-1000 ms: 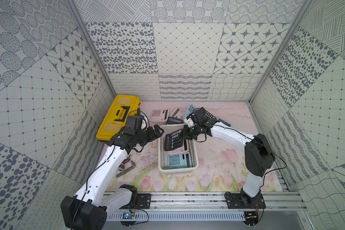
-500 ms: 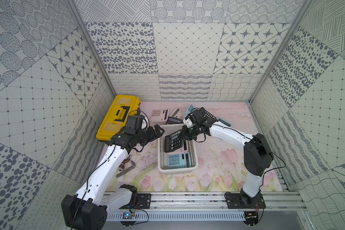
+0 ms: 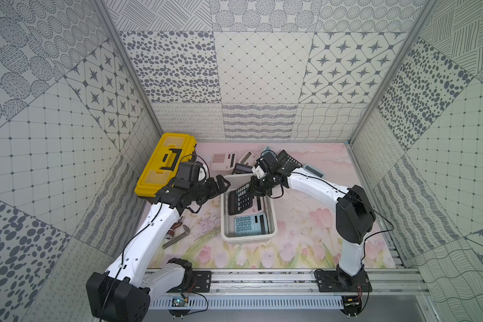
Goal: Put the calculator in the storage box
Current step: Place the calculator in the storage box.
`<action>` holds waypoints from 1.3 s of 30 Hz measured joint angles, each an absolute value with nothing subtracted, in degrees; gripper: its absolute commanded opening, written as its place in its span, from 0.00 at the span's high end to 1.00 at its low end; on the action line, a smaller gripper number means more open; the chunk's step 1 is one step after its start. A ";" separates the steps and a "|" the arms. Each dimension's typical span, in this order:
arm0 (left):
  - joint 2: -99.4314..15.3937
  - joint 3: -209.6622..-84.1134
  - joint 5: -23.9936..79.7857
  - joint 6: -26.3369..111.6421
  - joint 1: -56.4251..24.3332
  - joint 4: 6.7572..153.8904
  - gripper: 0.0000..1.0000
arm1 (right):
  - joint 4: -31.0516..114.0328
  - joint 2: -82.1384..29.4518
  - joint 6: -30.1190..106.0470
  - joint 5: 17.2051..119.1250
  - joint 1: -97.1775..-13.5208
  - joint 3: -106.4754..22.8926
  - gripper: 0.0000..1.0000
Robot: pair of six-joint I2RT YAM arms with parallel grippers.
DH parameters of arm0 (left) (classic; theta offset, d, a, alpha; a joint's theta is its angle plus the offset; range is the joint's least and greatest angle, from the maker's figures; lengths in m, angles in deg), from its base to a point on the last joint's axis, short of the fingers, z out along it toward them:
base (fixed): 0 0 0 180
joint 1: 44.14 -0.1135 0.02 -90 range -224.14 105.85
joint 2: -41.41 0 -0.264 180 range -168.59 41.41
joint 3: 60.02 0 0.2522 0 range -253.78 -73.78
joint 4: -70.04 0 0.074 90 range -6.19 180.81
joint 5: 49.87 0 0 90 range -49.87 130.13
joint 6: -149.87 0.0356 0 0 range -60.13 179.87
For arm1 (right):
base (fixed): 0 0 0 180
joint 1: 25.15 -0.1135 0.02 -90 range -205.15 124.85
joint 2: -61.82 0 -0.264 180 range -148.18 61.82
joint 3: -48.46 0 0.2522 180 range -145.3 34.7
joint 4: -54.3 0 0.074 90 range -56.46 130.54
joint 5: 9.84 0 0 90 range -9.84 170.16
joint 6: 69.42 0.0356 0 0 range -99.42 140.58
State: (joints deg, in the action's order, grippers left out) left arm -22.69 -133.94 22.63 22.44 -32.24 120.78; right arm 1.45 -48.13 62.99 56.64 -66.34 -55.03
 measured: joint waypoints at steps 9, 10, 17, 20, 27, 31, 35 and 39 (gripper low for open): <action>-22.84 -133.90 22.39 22.44 -32.29 120.58 0.00 | -0.17 -49.70 61.57 58.95 -66.71 -56.65 0.67; -22.84 -133.88 22.34 22.44 -32.29 120.51 0.00 | -0.21 -49.70 61.51 59.17 -66.69 -56.72 0.66; -22.99 -133.75 22.26 22.36 -32.29 120.41 0.00 | -1.46 -49.70 60.74 60.74 -66.64 -57.88 0.61; -22.99 -133.68 22.26 22.18 -32.29 120.43 0.00 | -3.12 -49.70 60.30 61.71 -66.64 -59.23 0.60; -22.99 -133.68 22.21 22.14 -32.29 120.43 0.00 | -6.53 -49.05 58.45 64.42 -66.03 -62.27 0.59; -22.99 -133.68 22.17 22.01 -32.29 120.43 0.00 | -8.10 -47.39 57.55 65.03 -65.13 -62.27 0.57; -23.12 -133.77 22.10 21.98 -32.29 120.43 0.00 | -8.78 -44.83 57.05 65.25 -63.34 -62.25 0.54; -24.35 -135.19 22.13 22.03 -32.29 120.49 0.00 | -8.93 -41.14 56.35 65.09 -61.55 -61.50 0.49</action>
State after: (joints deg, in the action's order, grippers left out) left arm -24.35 -135.19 22.13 22.03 -32.29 120.49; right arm -8.93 -41.14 56.35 65.09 -61.55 -61.50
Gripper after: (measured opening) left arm 0.997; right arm 0.492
